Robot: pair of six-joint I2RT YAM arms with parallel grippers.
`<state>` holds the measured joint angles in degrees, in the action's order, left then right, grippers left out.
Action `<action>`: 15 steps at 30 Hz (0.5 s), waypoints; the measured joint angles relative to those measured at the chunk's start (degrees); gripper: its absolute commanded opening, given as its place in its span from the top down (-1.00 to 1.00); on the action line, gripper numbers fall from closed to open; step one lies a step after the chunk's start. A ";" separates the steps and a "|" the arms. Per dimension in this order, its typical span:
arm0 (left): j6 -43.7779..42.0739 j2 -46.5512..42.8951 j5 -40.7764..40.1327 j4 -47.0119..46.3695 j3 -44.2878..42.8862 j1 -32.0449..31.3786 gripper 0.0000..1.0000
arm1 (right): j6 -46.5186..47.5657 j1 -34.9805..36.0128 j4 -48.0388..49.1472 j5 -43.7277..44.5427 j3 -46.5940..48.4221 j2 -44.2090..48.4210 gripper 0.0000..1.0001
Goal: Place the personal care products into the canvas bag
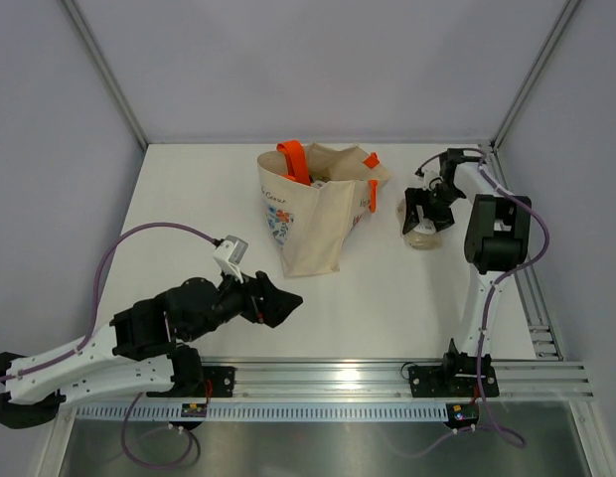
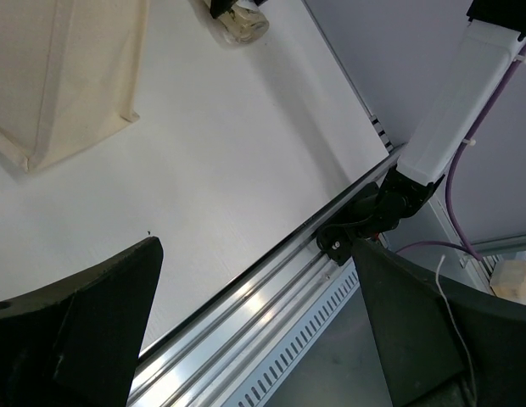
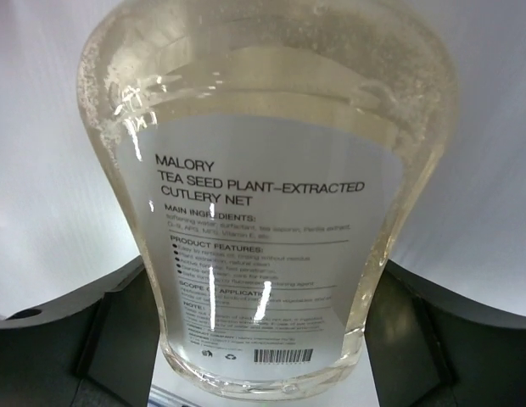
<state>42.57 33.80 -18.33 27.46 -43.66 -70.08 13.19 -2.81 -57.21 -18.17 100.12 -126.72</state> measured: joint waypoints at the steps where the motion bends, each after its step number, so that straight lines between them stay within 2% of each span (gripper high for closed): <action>1: -0.02 -0.02 0.00 -0.02 0.00 0.00 -0.97 | 0.28 -0.79 1.22 -1.92 -2.32 1.36 0.77; 6: -0.70 0.00 -0.17 0.28 -0.02 0.00 -0.97 | 0.85 -6.08 4.26 -14.82 -12.87 8.70 0.87; 10: -2.32 0.31 -0.66 0.92 -0.72 0.00 -0.97 | 0.68 -8.96 5.07 -23.82 -14.99 12.09 0.91; 15: -4.04 0.28 -1.92 1.75 -2.27 0.00 -0.97 | -0.55 -8.90 7.32 -34.47 -14.71 15.15 0.95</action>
<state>38.52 34.09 -20.25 29.21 -45.93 -70.08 12.64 -11.70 -49.89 -52.64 85.41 -111.57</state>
